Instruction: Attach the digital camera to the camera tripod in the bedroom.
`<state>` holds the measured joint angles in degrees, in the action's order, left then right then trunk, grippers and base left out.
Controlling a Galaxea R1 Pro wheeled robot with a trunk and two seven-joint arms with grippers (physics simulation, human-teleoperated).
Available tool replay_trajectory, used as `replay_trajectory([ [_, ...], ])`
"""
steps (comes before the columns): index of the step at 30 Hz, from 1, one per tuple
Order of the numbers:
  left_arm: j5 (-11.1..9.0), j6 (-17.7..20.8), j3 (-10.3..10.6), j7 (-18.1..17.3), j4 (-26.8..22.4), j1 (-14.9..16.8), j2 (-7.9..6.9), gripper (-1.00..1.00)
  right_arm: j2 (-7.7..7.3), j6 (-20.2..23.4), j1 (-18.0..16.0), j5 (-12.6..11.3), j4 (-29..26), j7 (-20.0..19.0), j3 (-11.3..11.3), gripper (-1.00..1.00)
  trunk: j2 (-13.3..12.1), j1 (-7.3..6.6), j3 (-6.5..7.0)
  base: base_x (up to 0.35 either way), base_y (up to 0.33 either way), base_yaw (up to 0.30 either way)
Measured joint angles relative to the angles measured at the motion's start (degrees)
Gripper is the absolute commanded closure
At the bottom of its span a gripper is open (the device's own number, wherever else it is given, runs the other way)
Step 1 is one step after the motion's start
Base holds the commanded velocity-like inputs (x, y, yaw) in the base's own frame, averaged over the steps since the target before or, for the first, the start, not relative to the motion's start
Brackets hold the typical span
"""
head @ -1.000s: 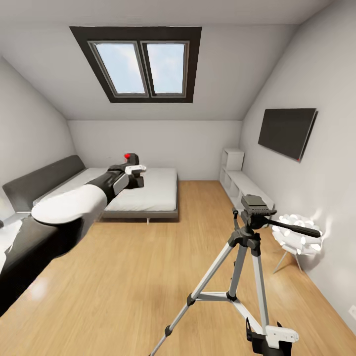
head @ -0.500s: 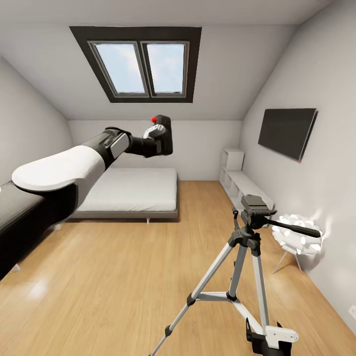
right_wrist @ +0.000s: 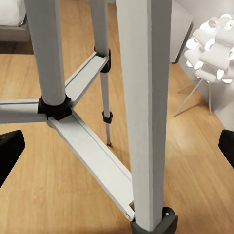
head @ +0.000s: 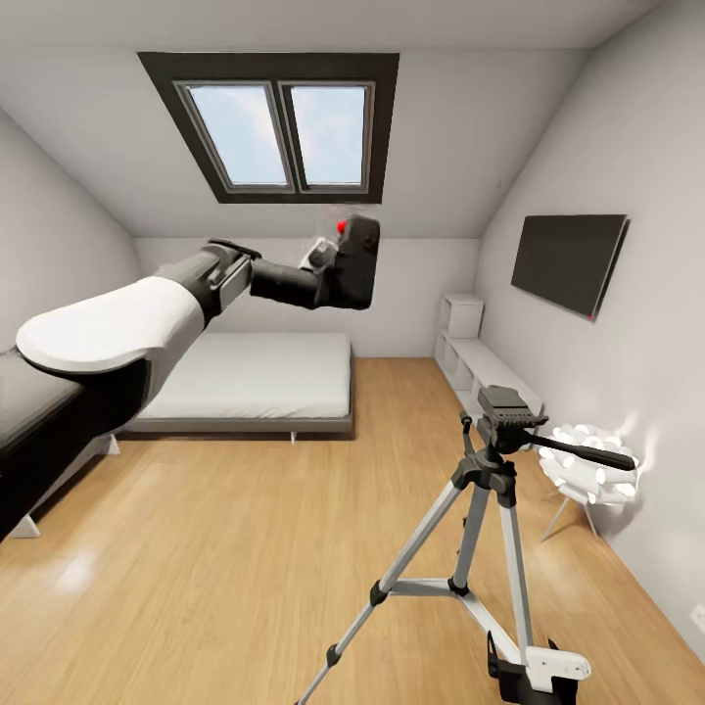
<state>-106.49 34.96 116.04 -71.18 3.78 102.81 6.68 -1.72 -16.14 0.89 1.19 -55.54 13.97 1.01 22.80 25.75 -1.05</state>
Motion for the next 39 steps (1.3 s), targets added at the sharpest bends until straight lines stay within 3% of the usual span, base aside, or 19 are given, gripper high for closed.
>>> replay_trajectory([
  [1,2.7,-0.5,1.6,-0.8,0.0,0.0,0.06,1.0,-0.02,0.0,0.0,0.0,0.0,0.0,0.0,-1.0,0.0,0.0,0.0,0.0,0.0,0.0],
  [4,6.6,-1.2,3.5,-1.7,0.0,0.1,0.49,1.0,-0.11,0.0,0.0,0.0,0.0,0.0,-0.1,-1.0,0.0,0.0,0.0,0.0,0.0,0.0],
  [8,7.7,-1.4,4.1,-2.4,0.1,0.1,0.81,1.0,-0.11,0.0,0.0,0.0,0.1,0.0,-0.1,-1.0,0.0,0.0,0.0,0.0,0.0,0.0],
  [13,8.1,-2.2,4.1,-6.7,-0.2,0.1,1.11,1.0,-0.05,0.0,0.0,0.0,0.2,0.0,0.0,-1.0,0.0,0.0,0.0,0.0,0.0,0.0],
  [16,8.5,-5.4,4.5,-8.0,-6.9,0.0,1.86,1.0,-0.01,0.0,0.0,0.0,0.2,0.0,0.0,-1.0,0.0,0.0,0.0,0.0,0.0,0.0],
  [18,8.7,-7.7,4.4,-7.4,-15.1,0.0,1.94,1.0,-0.01,0.0,0.0,0.0,0.2,0.0,0.0,-1.0,0.0,0.0,0.0,0.0,0.0,0.0],
  [20,9.2,-9.7,4.4,-5.5,-20.9,0.0,1.77,1.0,0.0,0.0,0.0,0.0,0.2,0.0,0.0,-1.0,0.0,0.0,0.0,0.0,0.0,0.0],
  [23,9.9,-12.2,4.1,1.3,-32.3,0.0,1.05,1.0,0.0,0.0,0.0,0.0,0.2,0.0,0.0,-1.0,0.0,0.0,-0.01,0.0,0.0,0.0],
  [25,10.0,-12.4,3.3,3.1,-34.9,0.0,0.94,1.0,0.0,0.0,0.0,0.0,0.2,0.0,0.0,-1.0,0.0,0.0,0.0,0.0,0.0,0.0],
  [27,10.0,-12.5,1.3,4.1,-36.1,0.0,0.84,1.0,0.0,0.0,0.0,0.0,0.2,0.0,0.0,-1.0,0.0,0.0,0.01,0.0,0.0,0.0],
  [29,10.2,-12.4,-2.7,4.7,-36.9,0.0,0.72,1.0,0.0,0.0,0.0,0.0,0.2,0.0,0.0,-1.0,0.0,-0.01,0.01,0.0,0.0,0.0],
  [30,10.5,-12.3,-3.6,4.8,-37.0,0.0,0.67,1.0,0.0,0.0,0.0,0.0,0.2,0.0,0.0,-1.0,0.0,0.0,0.01,0.0,0.0,0.0],
  [32,11.5,-11.9,-6.0,4.9,-37.2,0.0,0.35,1.0,0.0,0.0,0.0,0.0,0.2,0.0,0.0,-1.0,0.0,0.0,0.01,0.0,0.0,0.0],
  [35,14.3,-9.7,-10.1,5.0,-37.7,0.6,-1.54,1.0,0.0,0.0,0.0,0.0,0.3,0.0,0.0,-1.0,0.0,0.0,0.01,0.0,0.0,0.0],
  [36,15.8,-7.5,-13.7,5.0,-38.5,1.6,-3.37,1.0,0.0,0.0,0.0,0.0,0.3,0.0,0.0,-1.0,0.0,0.0,0.02,0.0,0.0,0.0],
  [38,19.4,-1.2,-23.4,5.1,-41.1,4.0,-7.66,1.0,0.0,0.0,0.0,0.0,0.3,0.0,0.0,-1.0,0.0,0.0,0.03,0.0,0.0,0.0],
  [39,25.8,5.6,-31.2,5.6,-45.3,6.0,-10.75,1.0,0.05,0.0,0.0,0.0,0.3,0.0,0.0,-1.0,0.0,0.01,0.0,0.0,0.0,0.0],
])
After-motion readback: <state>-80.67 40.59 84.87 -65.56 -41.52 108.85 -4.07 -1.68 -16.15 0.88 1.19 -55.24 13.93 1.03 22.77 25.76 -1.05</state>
